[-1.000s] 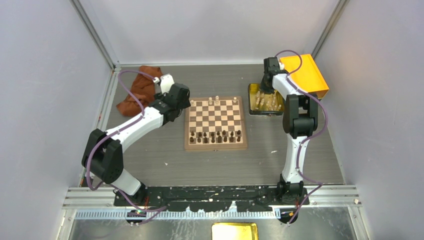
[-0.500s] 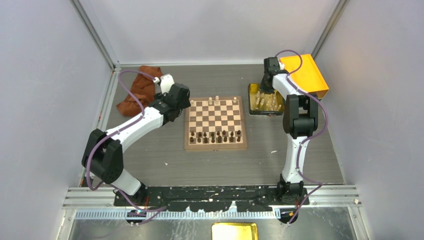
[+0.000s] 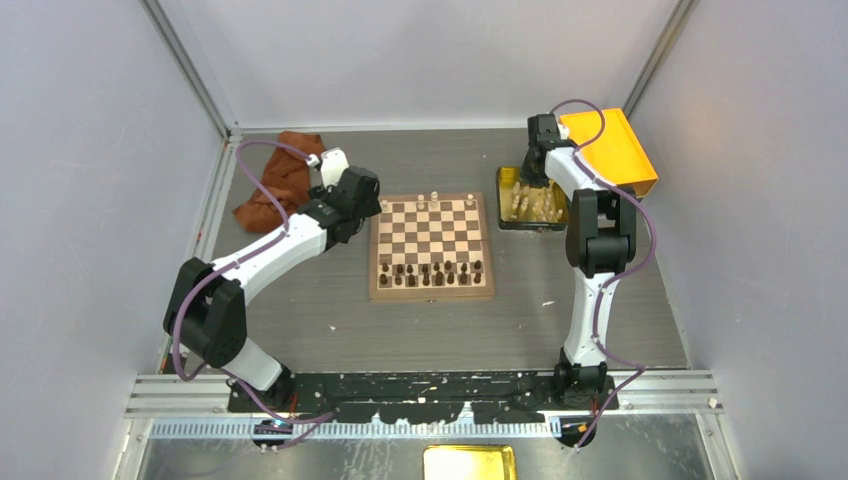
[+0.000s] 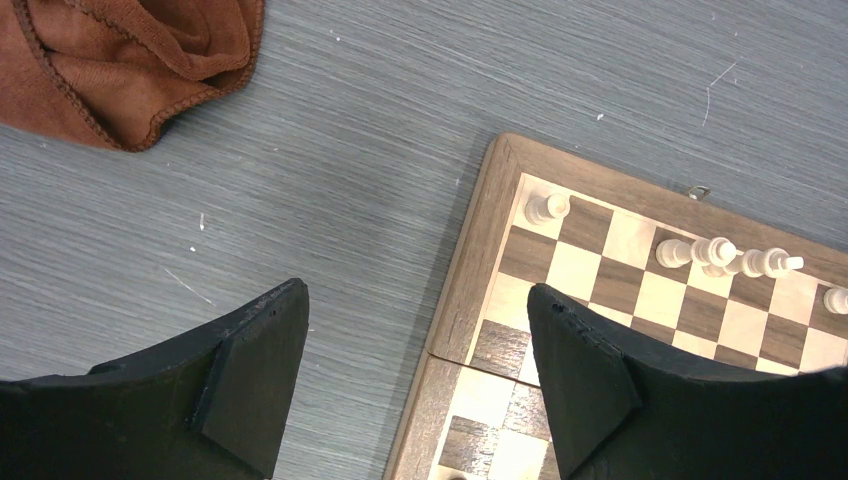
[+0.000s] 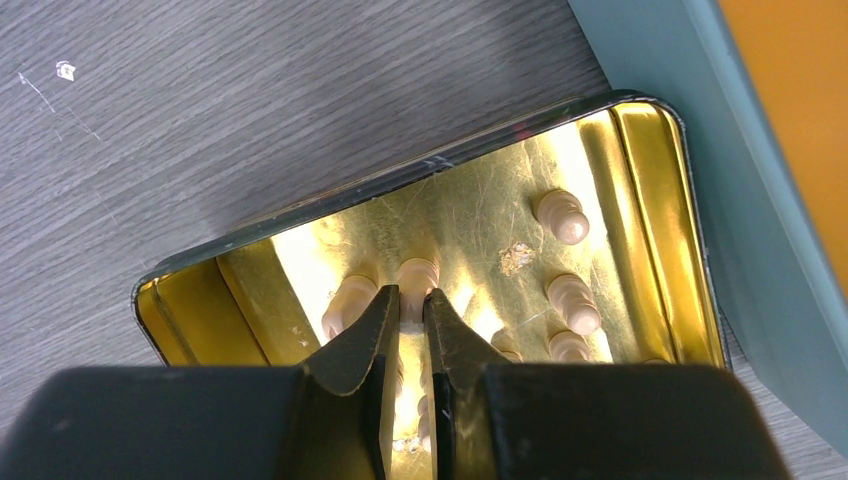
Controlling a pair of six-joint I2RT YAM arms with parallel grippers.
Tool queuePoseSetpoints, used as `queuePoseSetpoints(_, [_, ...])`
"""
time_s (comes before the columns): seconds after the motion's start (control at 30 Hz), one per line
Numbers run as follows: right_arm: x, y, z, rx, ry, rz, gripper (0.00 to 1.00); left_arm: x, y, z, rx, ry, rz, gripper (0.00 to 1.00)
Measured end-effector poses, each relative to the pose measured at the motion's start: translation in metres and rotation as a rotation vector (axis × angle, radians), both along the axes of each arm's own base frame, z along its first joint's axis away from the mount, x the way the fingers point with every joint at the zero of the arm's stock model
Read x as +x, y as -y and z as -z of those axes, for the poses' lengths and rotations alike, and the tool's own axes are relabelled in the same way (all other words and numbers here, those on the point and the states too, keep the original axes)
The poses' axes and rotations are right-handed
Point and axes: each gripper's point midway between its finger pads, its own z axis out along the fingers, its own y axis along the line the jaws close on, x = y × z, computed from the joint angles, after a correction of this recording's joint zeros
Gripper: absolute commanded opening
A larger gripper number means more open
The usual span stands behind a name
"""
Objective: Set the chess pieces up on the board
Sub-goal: Pick up the chess piece from the storage box.
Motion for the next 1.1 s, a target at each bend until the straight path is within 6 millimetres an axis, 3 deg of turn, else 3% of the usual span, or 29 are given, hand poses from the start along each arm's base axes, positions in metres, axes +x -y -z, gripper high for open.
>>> queuePoseSetpoints(0.93, [0.006,-0.006,-0.008,-0.158,0.027,-0.07,0.01,0.0,0.0,0.0,0.0,0.0,0.0,0.81])
queuePoseSetpoints(1.1, [0.007,-0.01,-0.021,-0.178,0.056,-0.077,0.01,0.0,0.0,0.0,0.0,0.0,0.001,0.81])
